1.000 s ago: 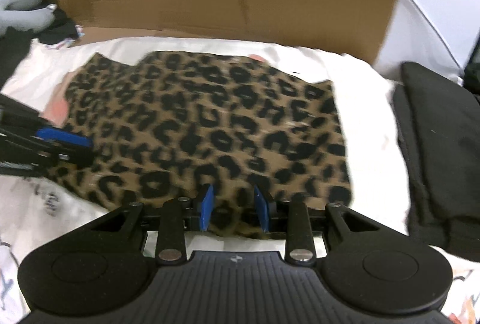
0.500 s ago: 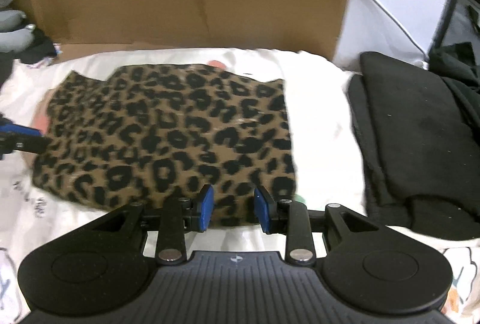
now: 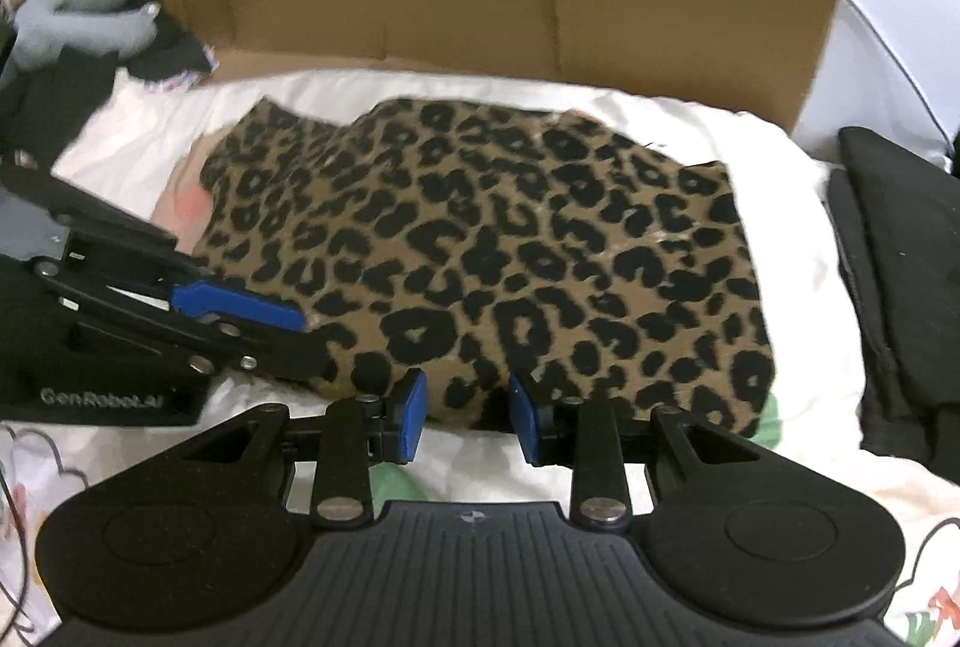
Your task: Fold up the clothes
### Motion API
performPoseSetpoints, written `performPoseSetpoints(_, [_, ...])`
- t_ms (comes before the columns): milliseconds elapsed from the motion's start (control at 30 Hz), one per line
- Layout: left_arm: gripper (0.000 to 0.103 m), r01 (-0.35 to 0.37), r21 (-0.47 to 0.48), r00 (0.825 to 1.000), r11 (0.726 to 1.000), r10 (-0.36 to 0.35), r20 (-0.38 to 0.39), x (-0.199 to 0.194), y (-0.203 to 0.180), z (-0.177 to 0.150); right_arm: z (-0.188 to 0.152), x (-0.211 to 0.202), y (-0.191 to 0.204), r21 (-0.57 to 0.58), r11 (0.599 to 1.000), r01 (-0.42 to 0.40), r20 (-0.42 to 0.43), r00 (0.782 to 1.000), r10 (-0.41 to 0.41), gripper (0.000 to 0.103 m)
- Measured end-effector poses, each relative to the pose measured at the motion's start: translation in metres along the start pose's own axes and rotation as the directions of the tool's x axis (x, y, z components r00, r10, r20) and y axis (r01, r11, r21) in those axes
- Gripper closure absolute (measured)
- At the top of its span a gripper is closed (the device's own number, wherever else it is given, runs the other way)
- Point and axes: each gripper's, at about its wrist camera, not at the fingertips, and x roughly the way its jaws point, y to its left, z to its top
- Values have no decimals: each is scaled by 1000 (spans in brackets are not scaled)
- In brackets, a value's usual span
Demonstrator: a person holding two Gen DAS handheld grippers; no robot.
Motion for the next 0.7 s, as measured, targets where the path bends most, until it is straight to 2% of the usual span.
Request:
performPoseSetpoints(167, [93,-49,-34,999,998,48,-24,6,14,-6,-2,5,-6,3,1000,5,-9,1000,-5,67])
performPoseSetpoints(367, [93,-111,-20,993,994,110,-45,0,22,-18,-9,4,-22,2,999,51,-10,999,-51,67])
performPoseSetpoints(700, [97,-119,-63,991,991,114,-73,-10,36,-24,-20,4,-56,30,992,125,-3,992,-125,68])
